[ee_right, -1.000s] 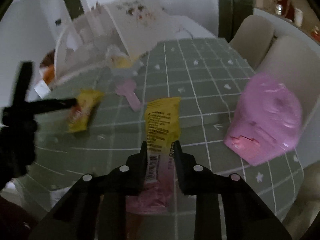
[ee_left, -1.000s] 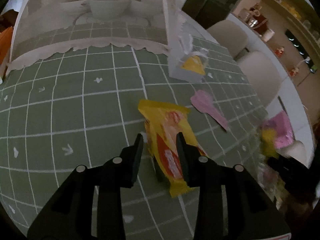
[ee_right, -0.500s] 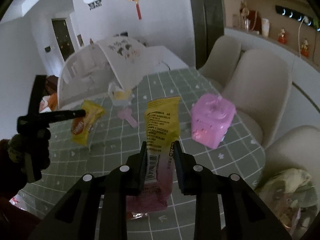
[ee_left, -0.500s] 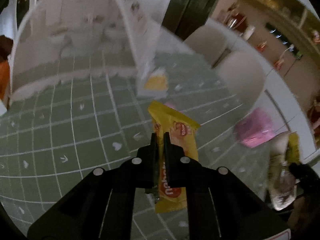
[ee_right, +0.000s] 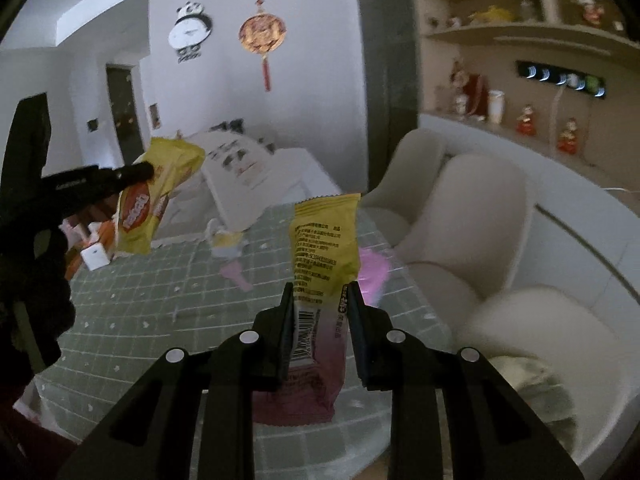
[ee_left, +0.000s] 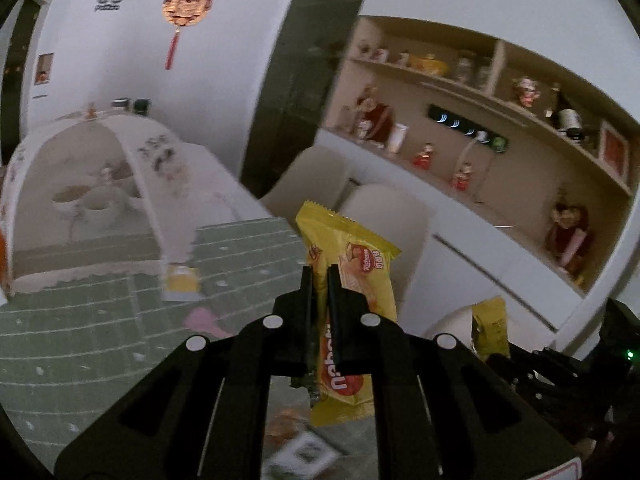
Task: Collect trash
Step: 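Carry the wafer bag and snack bar to the bin and release both inside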
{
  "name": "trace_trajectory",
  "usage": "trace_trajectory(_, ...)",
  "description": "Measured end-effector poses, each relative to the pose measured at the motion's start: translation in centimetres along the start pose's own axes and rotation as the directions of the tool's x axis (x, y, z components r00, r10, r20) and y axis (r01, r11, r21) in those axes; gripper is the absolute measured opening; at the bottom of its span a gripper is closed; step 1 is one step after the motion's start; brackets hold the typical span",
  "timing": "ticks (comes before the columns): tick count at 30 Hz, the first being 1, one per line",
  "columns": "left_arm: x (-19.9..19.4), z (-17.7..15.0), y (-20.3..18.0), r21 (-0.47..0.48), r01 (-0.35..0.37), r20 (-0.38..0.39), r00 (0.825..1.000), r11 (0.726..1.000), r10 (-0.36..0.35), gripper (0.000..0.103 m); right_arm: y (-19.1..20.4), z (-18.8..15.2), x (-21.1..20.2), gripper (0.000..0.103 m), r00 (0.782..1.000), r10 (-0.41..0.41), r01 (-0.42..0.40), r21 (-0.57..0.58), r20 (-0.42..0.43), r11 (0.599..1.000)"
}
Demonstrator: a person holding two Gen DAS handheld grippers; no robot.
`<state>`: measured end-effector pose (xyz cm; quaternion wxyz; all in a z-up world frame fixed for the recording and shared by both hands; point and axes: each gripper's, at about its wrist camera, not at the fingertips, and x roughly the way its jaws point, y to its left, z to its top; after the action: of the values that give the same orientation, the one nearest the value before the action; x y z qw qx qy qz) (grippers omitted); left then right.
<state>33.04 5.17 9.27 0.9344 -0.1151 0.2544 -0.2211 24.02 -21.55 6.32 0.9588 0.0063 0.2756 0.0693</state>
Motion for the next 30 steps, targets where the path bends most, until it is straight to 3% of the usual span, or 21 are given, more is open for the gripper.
trace_trajectory(6,1.9,-1.2,-7.1,0.007,0.104,-0.018,0.994,0.995,-0.104,0.007,-6.8,-0.6,-5.5,0.025,0.993,-0.108,0.105,0.055,0.053,0.993)
trace_trajectory(15,6.7,-5.8,-18.8,0.021,0.252,-0.147,0.958,0.967,-0.247,0.007,-16.5,-3.7,-12.0,0.025,0.972,-0.226,0.214,0.161,0.062,0.964)
trace_trajectory(24,10.5,-10.7,-24.1,-0.001,0.309,-0.235,0.925,0.951,-0.300,0.007,-21.7,-5.8,-15.8,0.025,0.954,-0.292,0.274,0.189,0.072,0.943)
trace_trajectory(28,13.5,-13.7,-25.5,-0.026,0.317,-0.334,0.891,0.948,-0.307,0.007,-23.0,-7.0,-16.3,0.025,0.954,-0.294,0.275,0.211,0.065,0.938)
trace_trajectory(30,14.7,-14.7,-25.9,-0.025,0.306,-0.364,0.884,0.952,-0.294,0.007,-23.6,-7.6,-16.4,0.025,0.955,-0.291,0.272,0.227,0.057,0.935)
